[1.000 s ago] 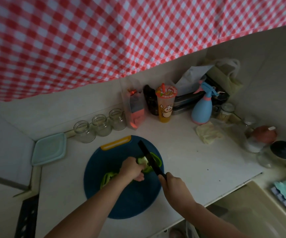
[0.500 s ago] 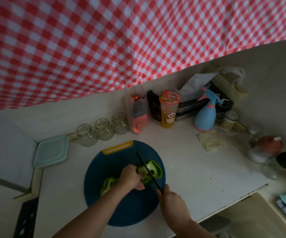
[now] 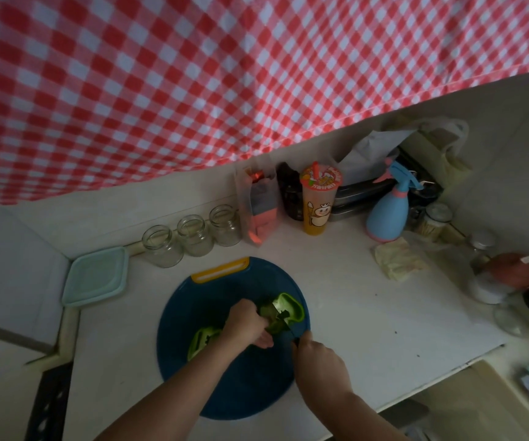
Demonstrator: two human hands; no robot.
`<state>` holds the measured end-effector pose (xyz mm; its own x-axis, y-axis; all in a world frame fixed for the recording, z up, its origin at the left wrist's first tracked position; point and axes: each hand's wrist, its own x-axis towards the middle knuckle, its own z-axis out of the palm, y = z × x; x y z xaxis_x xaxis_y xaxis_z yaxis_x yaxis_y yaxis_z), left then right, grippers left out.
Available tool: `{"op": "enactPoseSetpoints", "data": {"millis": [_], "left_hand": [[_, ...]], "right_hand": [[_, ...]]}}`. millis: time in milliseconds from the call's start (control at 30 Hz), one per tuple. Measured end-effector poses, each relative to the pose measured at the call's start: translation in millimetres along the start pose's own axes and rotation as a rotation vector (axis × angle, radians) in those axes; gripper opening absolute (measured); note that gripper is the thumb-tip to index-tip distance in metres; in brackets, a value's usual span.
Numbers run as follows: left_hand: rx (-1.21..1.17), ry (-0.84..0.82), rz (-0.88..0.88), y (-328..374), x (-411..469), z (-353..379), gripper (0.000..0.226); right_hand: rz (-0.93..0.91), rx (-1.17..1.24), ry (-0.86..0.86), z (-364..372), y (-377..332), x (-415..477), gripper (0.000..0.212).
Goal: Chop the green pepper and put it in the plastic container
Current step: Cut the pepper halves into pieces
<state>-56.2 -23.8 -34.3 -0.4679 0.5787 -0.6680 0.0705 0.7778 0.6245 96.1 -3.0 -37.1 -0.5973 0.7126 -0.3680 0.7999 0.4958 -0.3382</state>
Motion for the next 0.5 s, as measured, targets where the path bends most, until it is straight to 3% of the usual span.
{"op": "enactPoseSetpoints", "data": {"millis": [133,500], "left_hand": [[0.018,0.049,0.020,-3,3,4,0.022],[0.029,0.031,0.049,-15,3,4,0.020]], "right_hand": [[-0.024,-0.056,-0.058,-8,-3,12,0.025],[-0.041,0.096,-0.156,-11,5,35,0.037]]}}
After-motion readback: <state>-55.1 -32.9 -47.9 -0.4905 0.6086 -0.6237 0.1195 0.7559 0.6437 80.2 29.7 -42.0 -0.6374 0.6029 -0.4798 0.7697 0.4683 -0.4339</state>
